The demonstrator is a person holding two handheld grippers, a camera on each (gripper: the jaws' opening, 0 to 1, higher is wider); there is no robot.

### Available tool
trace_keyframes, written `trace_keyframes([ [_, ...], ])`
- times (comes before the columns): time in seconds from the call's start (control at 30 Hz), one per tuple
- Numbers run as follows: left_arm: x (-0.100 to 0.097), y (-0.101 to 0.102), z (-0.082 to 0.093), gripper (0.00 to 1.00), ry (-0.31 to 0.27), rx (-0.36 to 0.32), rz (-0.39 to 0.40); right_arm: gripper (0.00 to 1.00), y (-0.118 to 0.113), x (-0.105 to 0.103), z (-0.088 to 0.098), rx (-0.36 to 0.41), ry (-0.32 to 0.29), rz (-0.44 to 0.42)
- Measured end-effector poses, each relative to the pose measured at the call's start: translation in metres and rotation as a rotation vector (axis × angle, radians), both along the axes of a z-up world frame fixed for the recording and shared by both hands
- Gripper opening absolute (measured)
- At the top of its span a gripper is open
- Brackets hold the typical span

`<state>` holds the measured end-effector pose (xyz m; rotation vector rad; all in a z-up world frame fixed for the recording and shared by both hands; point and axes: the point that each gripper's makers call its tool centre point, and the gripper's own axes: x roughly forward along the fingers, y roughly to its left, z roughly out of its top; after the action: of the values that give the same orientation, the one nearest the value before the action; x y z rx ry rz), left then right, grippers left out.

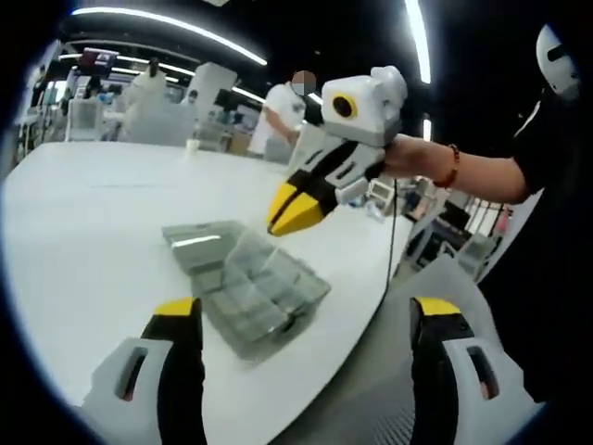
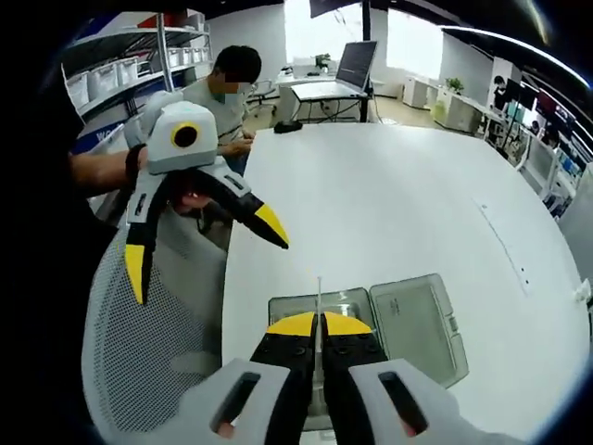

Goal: Insert the divider into the dual guide fixture by aligning both edges with the guide slots and pushing it downward to the bottom, including one-sided entry, uneven engagement, binding, and posture correction.

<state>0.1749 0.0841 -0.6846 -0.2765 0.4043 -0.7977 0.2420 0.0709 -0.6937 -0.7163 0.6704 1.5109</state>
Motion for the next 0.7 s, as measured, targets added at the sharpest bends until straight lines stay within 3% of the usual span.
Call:
trace_keyframes([
  [0.4, 0.0, 0.003, 0.002, 0.98, 0.001, -0.028, 0.005, 0.0, 0.004, 0.001, -0.011, -0.007, -0.043, 0.072],
  [0.7, -0.001, 0.006, 0.001, 0.98, 0.008, -0.038, 0.015, 0.0, 0.004, 0.003, -0.019, -0.035, -0.035, 0.078],
])
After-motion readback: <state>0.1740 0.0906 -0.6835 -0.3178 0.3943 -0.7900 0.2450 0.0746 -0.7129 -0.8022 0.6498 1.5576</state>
